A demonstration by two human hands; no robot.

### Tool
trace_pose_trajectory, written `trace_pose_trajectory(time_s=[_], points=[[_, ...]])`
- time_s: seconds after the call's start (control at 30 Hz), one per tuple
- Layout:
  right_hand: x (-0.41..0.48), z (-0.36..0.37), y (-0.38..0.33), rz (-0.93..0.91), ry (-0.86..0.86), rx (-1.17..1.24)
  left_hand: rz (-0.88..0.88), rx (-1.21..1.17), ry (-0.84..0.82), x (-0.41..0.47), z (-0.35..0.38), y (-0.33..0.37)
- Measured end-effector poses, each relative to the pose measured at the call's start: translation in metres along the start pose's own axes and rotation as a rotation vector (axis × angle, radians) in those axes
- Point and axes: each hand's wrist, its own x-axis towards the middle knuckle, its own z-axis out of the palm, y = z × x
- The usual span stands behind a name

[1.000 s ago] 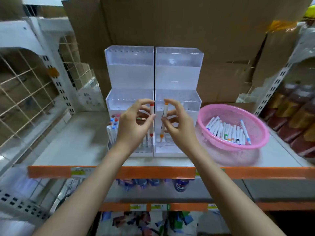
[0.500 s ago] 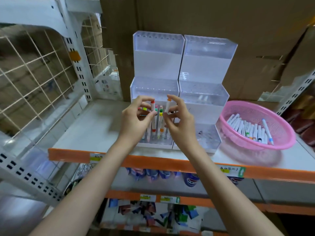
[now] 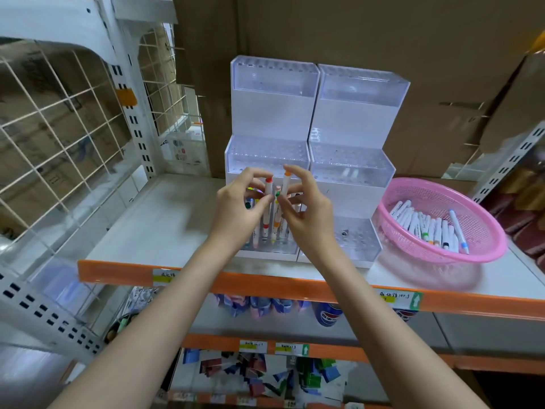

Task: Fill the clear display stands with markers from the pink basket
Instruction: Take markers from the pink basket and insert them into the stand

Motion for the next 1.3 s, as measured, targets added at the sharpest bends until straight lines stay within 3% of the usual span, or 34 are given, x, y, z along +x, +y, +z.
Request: trace_pose_trajectory(time_s=[0.33,0.7,1.3], points=[[-0.007,0.001,0.007,-0.022,0.025,-0.044,0.056,0.163,-0.016,-0.006,0.002,-0.005],[-0.011,-0.001,0.008,0.002,-0.009,-0.020,-0.035,0.177,-0.013,-0.004,-0.001,-0.002],[-0.014,-0.002,0.012,-0.052,-0.032,-0.074,0.252,0.481,-0.123,-0.016,0.000,-0.020]])
